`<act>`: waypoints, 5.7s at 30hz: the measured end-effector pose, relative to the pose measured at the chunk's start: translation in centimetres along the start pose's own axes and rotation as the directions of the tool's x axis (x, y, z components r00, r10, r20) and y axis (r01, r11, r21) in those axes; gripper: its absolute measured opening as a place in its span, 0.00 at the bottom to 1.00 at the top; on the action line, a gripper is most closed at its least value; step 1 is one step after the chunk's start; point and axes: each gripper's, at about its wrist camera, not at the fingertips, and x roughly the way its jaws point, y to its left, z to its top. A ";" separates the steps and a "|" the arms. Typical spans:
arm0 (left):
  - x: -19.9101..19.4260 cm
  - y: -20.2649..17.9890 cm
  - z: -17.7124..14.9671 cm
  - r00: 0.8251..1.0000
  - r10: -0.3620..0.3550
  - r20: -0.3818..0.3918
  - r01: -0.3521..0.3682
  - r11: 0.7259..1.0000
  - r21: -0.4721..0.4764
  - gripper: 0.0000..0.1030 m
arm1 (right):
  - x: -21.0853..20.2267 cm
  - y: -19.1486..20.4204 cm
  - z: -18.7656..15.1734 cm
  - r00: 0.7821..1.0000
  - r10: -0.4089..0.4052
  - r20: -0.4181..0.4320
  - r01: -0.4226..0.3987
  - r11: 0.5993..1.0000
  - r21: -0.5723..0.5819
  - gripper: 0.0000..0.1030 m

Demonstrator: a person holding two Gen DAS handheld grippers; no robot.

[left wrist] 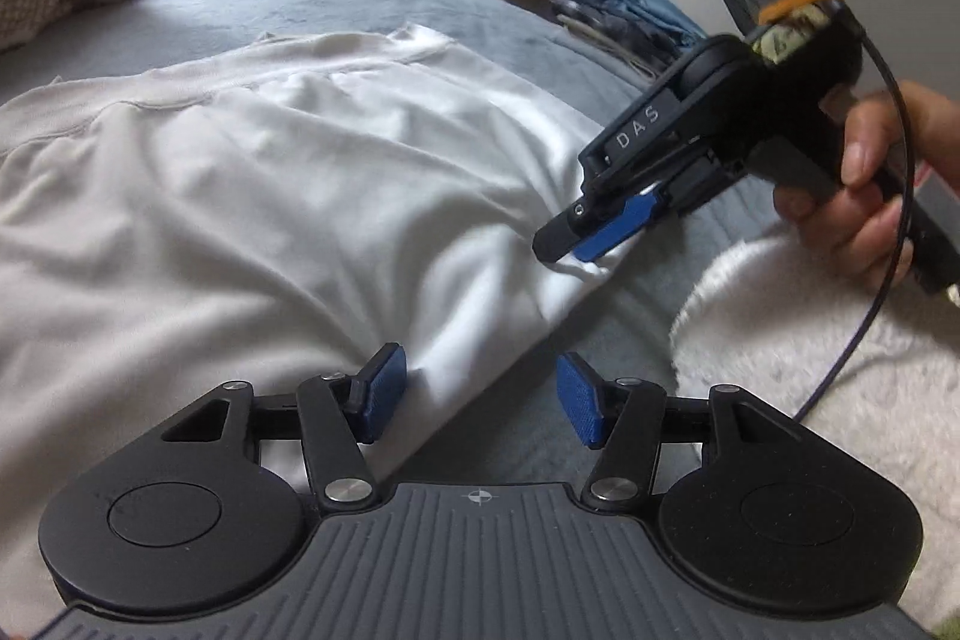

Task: Fold clothes

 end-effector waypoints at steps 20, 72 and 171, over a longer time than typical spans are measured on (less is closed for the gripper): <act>-6.9 5.4 -2.2 0.988 0.124 0.088 -0.091 0.944 -0.318 0.54 | -2.5 -2.7 2.0 0.985 0.139 0.106 -0.155 0.975 0.160 0.36; -16.1 10.9 -3.8 0.836 0.548 -0.023 -0.458 0.674 -0.580 0.54 | 1.9 -1.7 1.5 0.925 0.101 0.366 -0.187 0.960 0.208 0.41; -0.9 8.8 4.3 0.761 0.628 -0.164 -0.644 0.700 -0.308 1.00 | 5.5 7.4 3.7 0.854 0.019 0.520 0.119 0.966 -0.230 1.00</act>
